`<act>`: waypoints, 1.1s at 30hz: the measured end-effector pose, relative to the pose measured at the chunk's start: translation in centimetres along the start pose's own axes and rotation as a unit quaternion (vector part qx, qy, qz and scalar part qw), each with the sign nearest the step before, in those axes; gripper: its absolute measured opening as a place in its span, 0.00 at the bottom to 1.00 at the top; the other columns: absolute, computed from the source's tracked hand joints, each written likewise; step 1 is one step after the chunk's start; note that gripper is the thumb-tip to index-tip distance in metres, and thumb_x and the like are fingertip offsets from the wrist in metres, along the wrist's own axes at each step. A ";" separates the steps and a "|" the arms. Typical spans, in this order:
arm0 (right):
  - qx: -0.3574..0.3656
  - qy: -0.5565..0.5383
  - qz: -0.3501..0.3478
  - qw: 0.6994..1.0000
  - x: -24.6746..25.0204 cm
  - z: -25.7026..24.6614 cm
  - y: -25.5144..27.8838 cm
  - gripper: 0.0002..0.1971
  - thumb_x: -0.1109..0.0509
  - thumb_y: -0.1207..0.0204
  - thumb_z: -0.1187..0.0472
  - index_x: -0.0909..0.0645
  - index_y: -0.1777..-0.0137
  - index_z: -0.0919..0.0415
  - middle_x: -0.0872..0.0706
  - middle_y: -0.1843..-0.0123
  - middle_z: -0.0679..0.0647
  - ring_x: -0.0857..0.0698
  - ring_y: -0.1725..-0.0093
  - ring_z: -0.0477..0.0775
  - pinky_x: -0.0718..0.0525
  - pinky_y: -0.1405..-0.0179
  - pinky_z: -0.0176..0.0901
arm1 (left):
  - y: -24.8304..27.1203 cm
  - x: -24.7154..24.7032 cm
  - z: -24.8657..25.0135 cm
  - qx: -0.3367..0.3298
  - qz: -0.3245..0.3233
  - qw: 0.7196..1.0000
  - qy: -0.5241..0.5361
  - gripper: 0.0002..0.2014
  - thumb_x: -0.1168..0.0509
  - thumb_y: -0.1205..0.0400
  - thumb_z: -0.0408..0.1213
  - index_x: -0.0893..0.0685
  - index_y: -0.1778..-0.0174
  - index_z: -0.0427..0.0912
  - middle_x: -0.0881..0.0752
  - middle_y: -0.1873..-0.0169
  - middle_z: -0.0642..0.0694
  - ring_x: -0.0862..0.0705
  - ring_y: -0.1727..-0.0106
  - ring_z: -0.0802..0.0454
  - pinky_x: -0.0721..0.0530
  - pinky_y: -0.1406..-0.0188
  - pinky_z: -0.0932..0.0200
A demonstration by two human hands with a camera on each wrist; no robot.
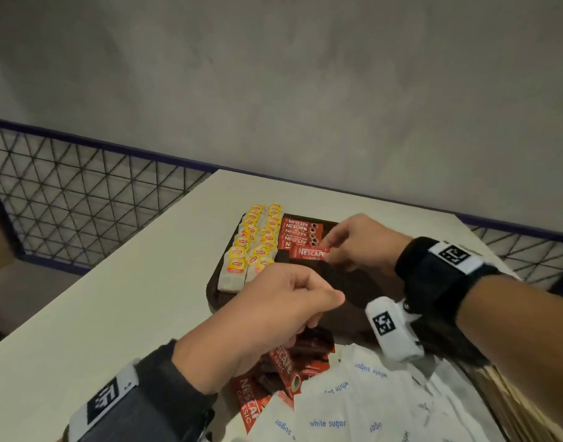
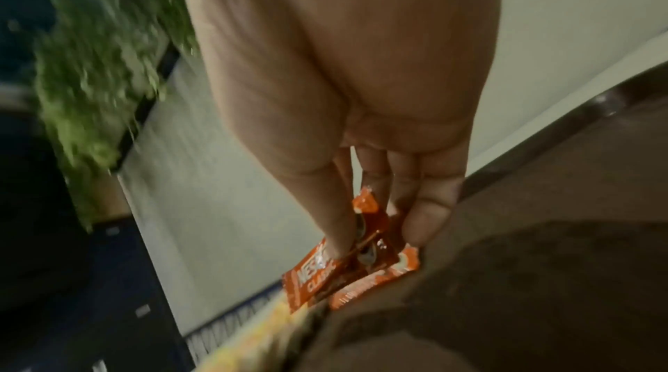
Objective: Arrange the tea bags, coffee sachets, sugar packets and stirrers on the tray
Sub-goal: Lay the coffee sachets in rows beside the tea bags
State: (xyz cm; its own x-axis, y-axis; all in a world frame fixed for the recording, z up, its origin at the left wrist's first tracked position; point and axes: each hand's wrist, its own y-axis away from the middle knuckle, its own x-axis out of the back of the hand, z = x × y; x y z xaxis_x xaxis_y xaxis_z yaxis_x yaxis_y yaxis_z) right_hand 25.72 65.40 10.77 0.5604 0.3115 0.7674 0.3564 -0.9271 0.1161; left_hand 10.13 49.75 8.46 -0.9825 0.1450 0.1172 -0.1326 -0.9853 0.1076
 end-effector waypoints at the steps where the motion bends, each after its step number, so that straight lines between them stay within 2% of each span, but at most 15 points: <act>1: -0.001 0.036 -0.013 0.999 -0.4 0.1 -0.8 0.07 0.20 0.25 0.66 0.09 0.48 0.58 0.09 0.50 0.54 0.11 0.51 0.53 0.10 0.60 0.41 | 0.0 0.1 0.1 -0.001 0.000 1.000 0.001 0.09 0.25 0.17 0.46 0.10 0.63 0.49 0.21 0.76 0.54 0.28 0.78 0.60 0.30 0.76 0.61; 4: 0.002 0.109 -0.019 0.994 -1.0 -0.1 -2.8 0.08 0.18 0.26 0.64 0.10 0.48 0.56 0.10 0.49 0.52 0.13 0.54 0.51 0.14 0.65 0.39 | -0.4 0.6 0.3 -0.007 0.015 1.000 0.016 0.10 0.25 0.18 0.46 0.10 0.65 0.50 0.23 0.78 0.56 0.29 0.80 0.62 0.32 0.78 0.63; 8: 0.010 0.183 -0.011 0.983 -1.5 -0.4 -4.5 0.09 0.17 0.28 0.64 0.12 0.52 0.55 0.12 0.55 0.51 0.15 0.59 0.50 0.17 0.64 0.41 | -0.4 1.0 0.4 -0.019 0.019 0.999 0.031 0.13 0.26 0.17 0.46 0.12 0.68 0.52 0.23 0.79 0.56 0.30 0.82 0.63 0.33 0.79 0.64; 10: 0.015 0.233 -0.011 0.972 -1.8 -0.7 -5.0 0.09 0.17 0.29 0.63 0.13 0.54 0.54 0.12 0.55 0.50 0.14 0.56 0.51 0.15 0.59 0.44 | -0.3 1.1 0.4 -0.020 0.018 0.999 0.035 0.12 0.26 0.17 0.46 0.12 0.68 0.52 0.23 0.78 0.56 0.30 0.80 0.62 0.33 0.78 0.63; 13: 0.028 0.283 -0.013 0.959 -2.3 -1.2 -5.6 0.11 0.17 0.29 0.61 0.12 0.48 0.55 0.11 0.51 0.51 0.13 0.51 0.52 0.11 0.48 0.48 | -0.4 1.0 0.2 -0.019 0.016 0.999 0.030 0.11 0.26 0.17 0.47 0.11 0.66 0.51 0.22 0.78 0.57 0.28 0.80 0.64 0.31 0.77 0.68; 15: 0.041 0.295 -0.010 0.955 -2.6 -1.5 -5.9 0.13 0.17 0.28 0.60 0.12 0.45 0.55 0.11 0.48 0.51 0.13 0.50 0.51 0.11 0.45 0.49 | -0.3 1.0 0.2 -0.019 0.009 0.999 0.025 0.10 0.26 0.17 0.46 0.11 0.64 0.51 0.22 0.78 0.58 0.26 0.81 0.65 0.30 0.78 0.71; 19: 0.061 0.312 -0.006 0.948 -2.9 -2.0 -6.3 0.15 0.17 0.29 0.60 0.12 0.43 0.55 0.11 0.47 0.51 0.14 0.50 0.52 0.11 0.47 0.47 | -0.4 1.0 0.2 -0.019 0.010 0.999 0.026 0.10 0.27 0.16 0.46 0.11 0.63 0.50 0.23 0.79 0.58 0.27 0.81 0.65 0.30 0.79 0.73; 24: 0.070 0.321 -0.003 0.944 -3.2 -1.9 -6.6 0.14 0.17 0.27 0.59 0.13 0.43 0.55 0.12 0.45 0.52 0.14 0.49 0.52 0.11 0.47 0.48 | -0.4 1.0 0.1 -0.021 0.012 0.999 0.032 0.11 0.26 0.17 0.45 0.12 0.65 0.51 0.23 0.79 0.56 0.29 0.80 0.62 0.31 0.79 0.71; 31: 0.100 0.313 0.007 0.945 -3.3 -1.2 -6.6 0.13 0.23 0.22 0.58 0.13 0.38 0.54 0.13 0.39 0.53 0.15 0.45 0.53 0.14 0.49 0.45 | -0.5 1.0 0.1 -0.016 0.013 0.999 0.039 0.10 0.26 0.17 0.45 0.12 0.65 0.51 0.24 0.79 0.56 0.31 0.79 0.60 0.33 0.77 0.63; 33: 0.105 0.310 -0.007 0.945 -3.4 -1.1 -6.5 0.14 0.23 0.21 0.57 0.13 0.36 0.54 0.14 0.37 0.52 0.15 0.43 0.53 0.13 0.45 0.46 | -0.5 1.0 0.0 -0.019 0.012 0.999 0.044 0.10 0.26 0.17 0.45 0.11 0.65 0.51 0.24 0.79 0.55 0.32 0.78 0.59 0.34 0.77 0.62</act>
State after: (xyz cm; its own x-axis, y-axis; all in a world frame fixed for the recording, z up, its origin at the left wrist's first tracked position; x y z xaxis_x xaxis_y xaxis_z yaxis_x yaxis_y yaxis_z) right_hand 20.66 70.13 8.06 0.0317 0.0804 0.9963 0.5375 -0.8417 0.0508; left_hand 9.26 50.42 8.55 -0.9928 0.1154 0.0313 -0.1130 -0.9912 0.0684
